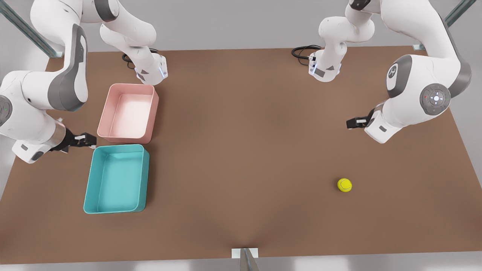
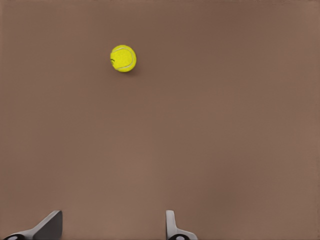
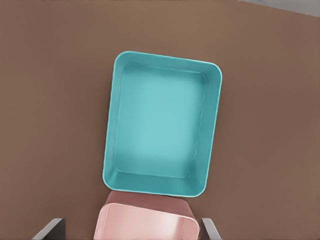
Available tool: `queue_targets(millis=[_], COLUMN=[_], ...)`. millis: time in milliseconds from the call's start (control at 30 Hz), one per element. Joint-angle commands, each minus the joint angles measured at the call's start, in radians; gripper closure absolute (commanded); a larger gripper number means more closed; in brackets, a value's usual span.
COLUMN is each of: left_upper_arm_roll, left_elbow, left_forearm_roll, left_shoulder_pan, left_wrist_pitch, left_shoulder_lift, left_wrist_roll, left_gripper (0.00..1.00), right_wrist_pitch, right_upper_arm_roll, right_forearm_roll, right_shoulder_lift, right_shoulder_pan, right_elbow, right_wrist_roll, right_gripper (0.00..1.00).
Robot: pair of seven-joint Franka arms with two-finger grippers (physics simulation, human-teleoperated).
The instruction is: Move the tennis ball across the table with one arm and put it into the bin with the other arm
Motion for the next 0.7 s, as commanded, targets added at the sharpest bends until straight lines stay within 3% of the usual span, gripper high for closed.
queue_targets(millis=[0,367,433,533,667], left_upper_arm_roll=[-0.001,0.004,0.005,0.005,0.005], left_elbow=[0.002,0.004,0.005,0.011,-0.056], left_forearm_roll=[0.003,0.006,0.011,0.011,0.007], left_shoulder_pan=[0.003,0.027,0.055,0.119,0.238], left_wrist_pitch=[0.011,-0.021,0.002,0.220,0.588], left_shoulder_lift=[-0.001,0.010,0.089,0.258,0.384], left_wrist_roll=[-0.085,-0.082,0.053,0.373,1.684], left_gripper=[0.00,0.00,0.75,0.79,0.79], right_wrist_pitch=[0.035,0.032,0.031,0.022,0.009], right_upper_arm_roll=[-0.001,-0.002,-0.002,-0.001,-0.001], right_forearm_roll=[-0.029,-0.022,-0.022,-0.017,-0.017], right_shoulder_lift=[-0.001,-0.001,-0.001,-0.001,0.001], right_shoulder_pan=[0.001,-0.004,-0.004,-0.002,-0.001], right_elbow=[0.000,-0.002,-0.003,-0.009,-0.009], right_wrist_roll=[-0.064,-0.063,-0.063,-0.063,-0.061], right_gripper=[0.00,0.00,0.00,0.00,0.00])
